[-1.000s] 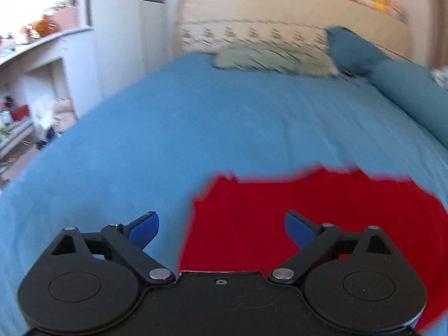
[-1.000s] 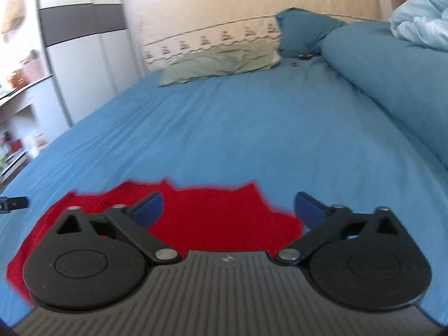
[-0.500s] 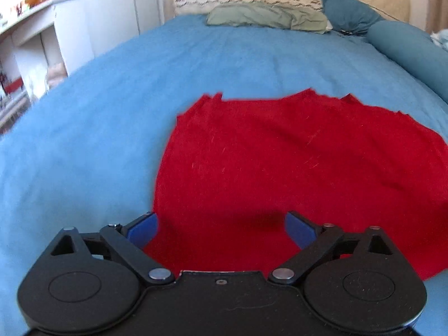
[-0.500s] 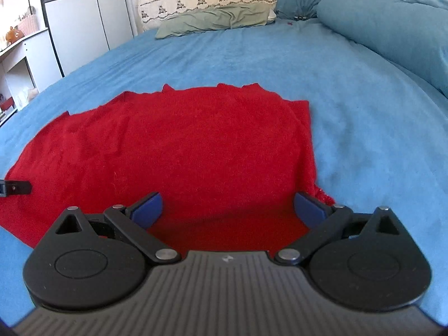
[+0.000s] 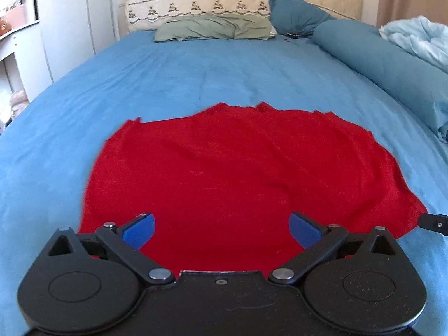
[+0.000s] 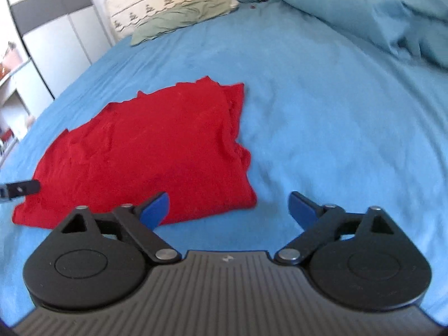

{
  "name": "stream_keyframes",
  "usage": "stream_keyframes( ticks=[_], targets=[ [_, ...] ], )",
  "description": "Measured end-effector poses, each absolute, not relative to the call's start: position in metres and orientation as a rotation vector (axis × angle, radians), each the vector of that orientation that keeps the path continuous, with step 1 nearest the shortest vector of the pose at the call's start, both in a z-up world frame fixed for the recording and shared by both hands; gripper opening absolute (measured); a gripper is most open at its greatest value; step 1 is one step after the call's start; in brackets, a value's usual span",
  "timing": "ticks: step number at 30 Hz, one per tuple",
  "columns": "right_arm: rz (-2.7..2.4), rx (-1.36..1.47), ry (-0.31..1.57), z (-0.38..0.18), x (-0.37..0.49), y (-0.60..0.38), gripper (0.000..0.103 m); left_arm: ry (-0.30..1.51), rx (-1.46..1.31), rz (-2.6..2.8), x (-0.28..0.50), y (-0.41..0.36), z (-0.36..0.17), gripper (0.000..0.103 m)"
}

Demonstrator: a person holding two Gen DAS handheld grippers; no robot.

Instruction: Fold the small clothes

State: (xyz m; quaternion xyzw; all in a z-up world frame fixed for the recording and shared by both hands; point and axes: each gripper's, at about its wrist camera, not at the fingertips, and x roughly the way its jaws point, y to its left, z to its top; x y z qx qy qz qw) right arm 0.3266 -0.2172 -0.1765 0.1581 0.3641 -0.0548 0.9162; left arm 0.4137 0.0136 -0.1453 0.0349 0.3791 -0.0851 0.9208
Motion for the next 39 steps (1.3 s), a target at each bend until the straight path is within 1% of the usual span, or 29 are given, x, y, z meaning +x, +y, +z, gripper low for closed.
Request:
stream_keyframes(
  ticks=[4, 6, 13, 16, 19, 21, 22, 23, 25, 28, 31, 35, 37, 39],
  targets=[
    [-0.139, 0.385, 0.707, -0.193, 0.328, -0.221, 0.093, 0.752, 0.087, -0.15, 0.423, 0.001, -0.157, 0.103],
    [-0.147, 0.407, 0.67, -0.199, 0.33, -0.221, 0.087, 0.747, 0.093, -0.133, 0.432, -0.003, -0.162, 0.103],
    [-0.116, 0.361, 0.623, -0.212, 0.339, -0.202, 0.084, 0.776, 0.069, -0.078, 0.464, -0.006, -0.182, 0.103],
    [-0.154, 0.397, 0.608, -0.213, 0.338, -0.203, 0.076, 0.809, 0.065, -0.068, 0.468, -0.003, -0.19, 0.103],
    [-0.19, 0.376, 0.616, -0.212, 0.34, -0.2, 0.061, 0.819, 0.088, -0.069, 0.47, -0.005, -0.196, 0.103],
    [-0.219, 0.381, 0.627, -0.209, 0.342, -0.199, 0.038, 0.833, 0.089, -0.071, 0.474, -0.006, -0.198, 0.103],
    [-0.234, 0.411, 0.64, -0.207, 0.344, -0.2, 0.033, 0.845, 0.093, -0.074, 0.477, -0.006, -0.197, 0.103],
    [-0.244, 0.442, 0.652, -0.203, 0.347, -0.2, 0.031, 0.858, 0.094, -0.078, 0.48, -0.006, -0.196, 0.103],
    [-0.275, 0.485, 0.67, -0.188, 0.355, -0.197, 0.029, 0.883, 0.075, -0.093, 0.483, -0.001, -0.193, 0.103],
    [-0.24, 0.508, 0.607, -0.148, 0.368, -0.183, 0.029, 0.888, 0.024, -0.12, 0.481, 0.014, -0.181, 0.103],
    [-0.105, 0.489, 0.534, -0.094, 0.394, -0.142, 0.028, 0.863, 0.014, -0.116, 0.471, 0.043, -0.168, 0.103],
    [0.194, 0.448, 0.493, -0.054, 0.432, -0.058, 0.028, 0.839, 0.026, -0.094, 0.447, 0.095, -0.159, 0.103],
    [0.402, 0.396, 0.572, -0.057, 0.453, -0.007, 0.027, 0.834, 0.045, -0.075, 0.432, 0.119, -0.162, 0.103],
    [0.54, 0.292, 0.751, -0.084, 0.475, 0.051, 0.027, 0.844, 0.056, -0.057, 0.419, 0.139, -0.168, 0.103]
  ],
)
